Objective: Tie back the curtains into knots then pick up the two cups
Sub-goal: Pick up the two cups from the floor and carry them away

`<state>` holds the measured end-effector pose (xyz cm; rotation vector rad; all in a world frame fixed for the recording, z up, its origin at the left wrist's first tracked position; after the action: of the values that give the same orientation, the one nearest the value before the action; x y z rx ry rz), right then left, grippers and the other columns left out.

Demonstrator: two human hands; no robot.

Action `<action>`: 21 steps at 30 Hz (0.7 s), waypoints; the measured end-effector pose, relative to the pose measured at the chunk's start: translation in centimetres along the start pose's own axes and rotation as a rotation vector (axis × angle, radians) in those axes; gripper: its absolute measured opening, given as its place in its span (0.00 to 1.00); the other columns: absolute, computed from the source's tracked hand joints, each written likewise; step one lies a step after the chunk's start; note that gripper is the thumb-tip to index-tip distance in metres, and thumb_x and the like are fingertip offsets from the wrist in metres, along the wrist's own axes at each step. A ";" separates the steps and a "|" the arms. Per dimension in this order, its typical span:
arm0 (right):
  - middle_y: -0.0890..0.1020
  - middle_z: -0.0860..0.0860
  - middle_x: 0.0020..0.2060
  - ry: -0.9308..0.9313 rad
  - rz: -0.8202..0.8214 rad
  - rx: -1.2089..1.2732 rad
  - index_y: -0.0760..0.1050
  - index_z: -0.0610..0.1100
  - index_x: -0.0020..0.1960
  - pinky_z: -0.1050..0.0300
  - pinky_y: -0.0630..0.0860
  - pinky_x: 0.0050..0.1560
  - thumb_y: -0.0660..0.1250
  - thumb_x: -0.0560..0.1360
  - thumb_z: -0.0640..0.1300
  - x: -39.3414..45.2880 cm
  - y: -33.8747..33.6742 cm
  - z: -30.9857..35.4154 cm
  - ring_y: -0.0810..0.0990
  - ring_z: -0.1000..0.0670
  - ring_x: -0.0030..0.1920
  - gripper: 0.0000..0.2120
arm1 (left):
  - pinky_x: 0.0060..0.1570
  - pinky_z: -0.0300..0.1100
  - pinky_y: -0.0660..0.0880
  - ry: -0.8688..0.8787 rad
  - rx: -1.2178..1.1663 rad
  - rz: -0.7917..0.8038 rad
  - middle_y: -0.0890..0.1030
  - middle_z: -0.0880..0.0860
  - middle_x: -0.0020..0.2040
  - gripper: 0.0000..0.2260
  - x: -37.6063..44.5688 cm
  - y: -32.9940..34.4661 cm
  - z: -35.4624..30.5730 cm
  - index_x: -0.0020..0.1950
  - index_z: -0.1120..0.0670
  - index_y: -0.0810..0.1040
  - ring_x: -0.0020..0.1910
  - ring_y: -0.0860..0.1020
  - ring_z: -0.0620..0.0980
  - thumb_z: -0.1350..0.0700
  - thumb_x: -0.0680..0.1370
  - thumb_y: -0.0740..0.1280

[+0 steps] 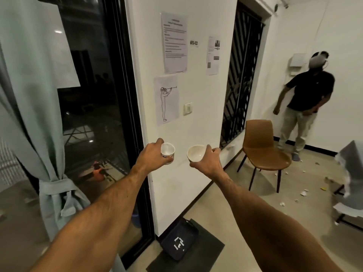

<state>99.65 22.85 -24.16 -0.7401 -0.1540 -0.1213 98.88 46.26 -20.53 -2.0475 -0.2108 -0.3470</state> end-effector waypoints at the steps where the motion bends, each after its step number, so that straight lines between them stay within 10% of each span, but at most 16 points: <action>1: 0.61 0.43 0.66 0.000 0.020 0.000 0.63 0.39 0.71 0.46 0.78 0.64 0.82 0.64 0.53 1.1 0.8 -0.2 0.73 0.38 0.64 0.45 | 0.46 0.52 0.82 -0.017 0.002 0.003 0.80 0.51 0.51 0.27 0.7 0.5 0.7 0.59 0.50 0.70 0.47 0.80 0.54 0.39 0.68 0.75; 21: 0.66 0.44 0.66 -0.027 0.215 -0.061 0.59 0.40 0.74 0.48 0.79 0.59 0.82 0.63 0.53 17.2 16.3 -6.8 0.74 0.41 0.64 0.49 | 0.46 0.51 0.80 -0.207 0.070 0.101 0.82 0.52 0.52 0.28 10.7 14.7 13.2 0.63 0.49 0.69 0.52 0.80 0.57 0.39 0.70 0.73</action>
<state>119.81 29.21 -36.71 -0.8148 -0.0964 0.0888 115.29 50.86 -35.15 -2.0153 -0.2413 -0.0638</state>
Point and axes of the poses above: each hand's wrist, its own x-axis towards the middle knuckle, its own y-axis out of the palm, z = x × y, the point moved 7 cm from there along x, towards the middle knuckle
